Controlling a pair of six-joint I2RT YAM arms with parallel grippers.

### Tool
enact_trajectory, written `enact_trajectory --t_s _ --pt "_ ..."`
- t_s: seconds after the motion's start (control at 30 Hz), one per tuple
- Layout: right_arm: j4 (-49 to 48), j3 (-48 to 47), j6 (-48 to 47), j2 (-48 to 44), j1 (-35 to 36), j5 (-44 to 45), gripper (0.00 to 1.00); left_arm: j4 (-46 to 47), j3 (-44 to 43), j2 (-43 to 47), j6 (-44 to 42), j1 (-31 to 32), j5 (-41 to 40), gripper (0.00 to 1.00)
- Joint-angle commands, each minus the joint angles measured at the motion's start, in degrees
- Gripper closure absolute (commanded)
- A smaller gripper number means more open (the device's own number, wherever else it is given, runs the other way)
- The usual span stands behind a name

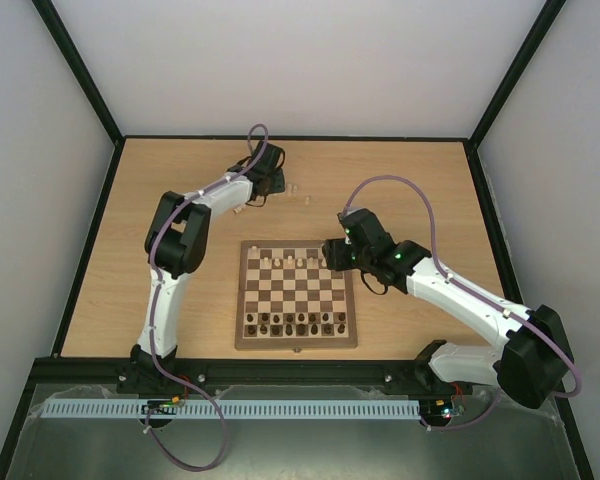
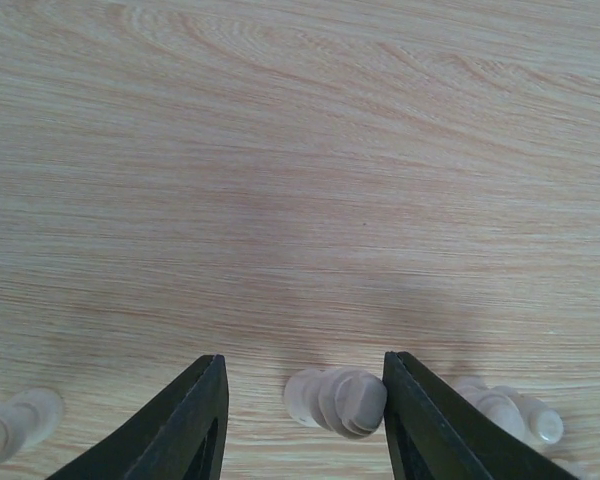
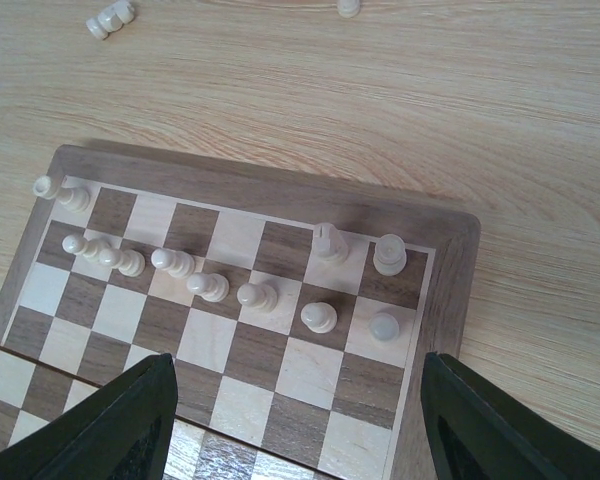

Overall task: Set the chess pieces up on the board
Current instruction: Pick up the chess piece at the center of the board.

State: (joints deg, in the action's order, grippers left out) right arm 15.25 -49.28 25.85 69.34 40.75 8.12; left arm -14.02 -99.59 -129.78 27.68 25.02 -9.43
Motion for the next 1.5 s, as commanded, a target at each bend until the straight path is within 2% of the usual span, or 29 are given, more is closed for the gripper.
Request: enact_trajectory --t_s 0.0,0.13,0.4,0.63,0.8,1.03,1.1,1.23,1.47 --pt "0.1 0.5 -0.9 0.5 -0.4 0.1 0.33 -0.6 -0.5 -0.7 -0.4 0.5 0.8 0.55" --pt "0.0 0.7 -0.9 0.4 -0.3 -0.1 0.33 -0.6 0.6 -0.2 0.3 0.9 0.4 0.55" --pt "-0.1 0.9 -0.9 0.3 -0.4 -0.6 0.33 0.0 2.8 1.2 1.1 0.9 -0.5 0.47" --pt "-0.2 1.2 -0.9 0.1 -0.4 -0.8 0.33 0.3 2.4 0.5 1.0 0.9 -0.3 0.6" --pt "-0.4 1.2 -0.9 0.3 -0.4 -0.8 0.34 -0.1 1.1 -0.6 0.9 0.9 -0.2 0.65" --pt "-0.5 1.4 -0.9 0.5 -0.4 -1.0 0.34 -0.1 0.8 0.2 0.9 1.0 -0.4 0.55" --pt "-0.6 1.4 -1.0 0.5 -0.3 -1.3 0.34 -0.1 0.8 0.5 1.0 1.0 -0.2 0.55" --pt "-0.7 1.4 -1.0 0.5 -0.3 -1.4 0.34 0.0 0.8 0.8 0.9 1.2 0.2 0.63" --pt "-0.7 1.7 -1.0 0.3 -0.3 -1.7 0.34 -0.4 0.4 0.7 1.0 1.2 0.6 0.9"
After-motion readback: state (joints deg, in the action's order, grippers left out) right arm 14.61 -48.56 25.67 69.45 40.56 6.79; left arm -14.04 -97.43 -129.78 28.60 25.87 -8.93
